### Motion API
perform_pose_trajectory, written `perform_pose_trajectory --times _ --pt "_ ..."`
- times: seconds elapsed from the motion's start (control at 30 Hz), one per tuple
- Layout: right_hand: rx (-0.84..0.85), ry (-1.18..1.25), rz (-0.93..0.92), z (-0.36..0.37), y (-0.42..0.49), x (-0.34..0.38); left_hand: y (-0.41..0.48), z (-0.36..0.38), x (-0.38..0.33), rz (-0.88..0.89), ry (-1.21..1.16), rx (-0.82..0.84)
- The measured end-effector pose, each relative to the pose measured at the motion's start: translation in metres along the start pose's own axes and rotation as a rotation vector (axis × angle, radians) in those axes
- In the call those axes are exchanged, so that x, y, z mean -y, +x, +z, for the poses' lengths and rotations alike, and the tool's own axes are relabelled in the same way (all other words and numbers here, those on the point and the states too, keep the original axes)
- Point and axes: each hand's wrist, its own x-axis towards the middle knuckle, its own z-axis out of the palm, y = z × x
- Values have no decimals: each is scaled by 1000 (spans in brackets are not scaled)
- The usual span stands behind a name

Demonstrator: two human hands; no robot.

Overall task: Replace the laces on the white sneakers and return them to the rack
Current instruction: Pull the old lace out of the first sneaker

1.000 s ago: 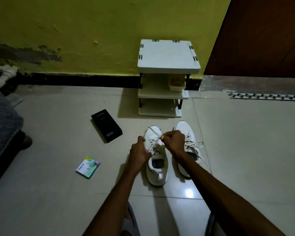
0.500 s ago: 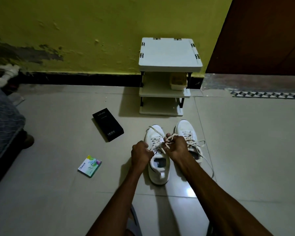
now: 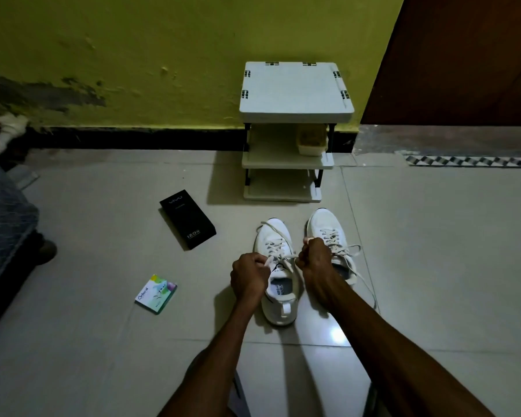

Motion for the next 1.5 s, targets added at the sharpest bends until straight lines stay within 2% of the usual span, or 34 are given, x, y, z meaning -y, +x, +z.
perform_pose_trajectory --times 0.07,0.13,0.23,0.27,0.37,0.43,0.47,0.53,0.67,0.73,0.83,0.87,0.9,0.97,1.0,1.03,1.07,1.1,1.13,1.23,1.3,1.33,1.37,1.4,1.43,1.5 --pt "-13 62 1 -4 1 5 0 -1 0 -1 -27 1" --pt "47 119 -13 -5 5 11 -1 -1 -1 6 -15 7" --pt "147 -31 -136 -5 10 16 0 0 -1 67 13 25" --pt "113 -212 -219 -8 11 15 0 2 -1 101 28 26" --pt "-58 -992 -582 -17 7 7 -1 11 -1 235 122 35" --pt "-42 -1277 -818 -20 -2 2 -1 17 -2 272 160 48" --pt "3 -1331 -856 -20 -8 0 0 19 -1 269 182 58" --pt "53 -1426 -807 -19 -16 -5 5 23 3 289 217 77" --pt "46 -1609 -826 -18 -21 -17 9 15 -3 334 253 99" --pt "58 -1573 -848 -22 -22 -21 7 12 -8 428 373 101" --pt "67 -1475 -878 -31 -22 -26 16 16 -6 472 384 146" --pt "72 -1440 -882 -34 -23 -27 19 13 -7 413 232 185" --pt "67 -1427 -866 -34 -25 -27 22 8 -9 275 -41 230" --pt "50 -1453 -845 -31 -26 -28 24 -4 -19 -217 -806 304" --pt "25 -1488 -831 -28 -28 -28 25 -6 -21 -409 -1094 299" --pt "4 -1512 -811 -24 -30 -27 27 -8 -20 -492 -1197 289" --pt "-7 -1527 -806 -21 -32 -26 28 -10 -21 -506 -1190 295" --pt "-14 -1541 -808 -19 -32 -27 29 -13 -23 -448 -1061 306" --pt "-16 -1550 -797 -19 -33 -28 31 -15 -25 -330 -825 306" --pt "-10 -1457 -757 -22 -30 -32 45 -19 -23 137 39 281" --pt "-34 -1468 -762 -20 -26 -33 53 -22 -24 287 343 280" --pt "-46 -1480 -761 -18 -24 -34 53 -21 -28 293 451 300" --pt "-60 -1473 -751 -17 -24 -35 50 -20 -34 251 443 315" --pt "-70 -1461 -753 -16 -23 -35 49 -19 -39 227 340 328" --pt "-81 -1452 -758 -16 -23 -35 44 -19 -45 130 79 343" --pt "-94 -1424 -730 -17 -23 -33 37 -17 -54 -168 -707 367"
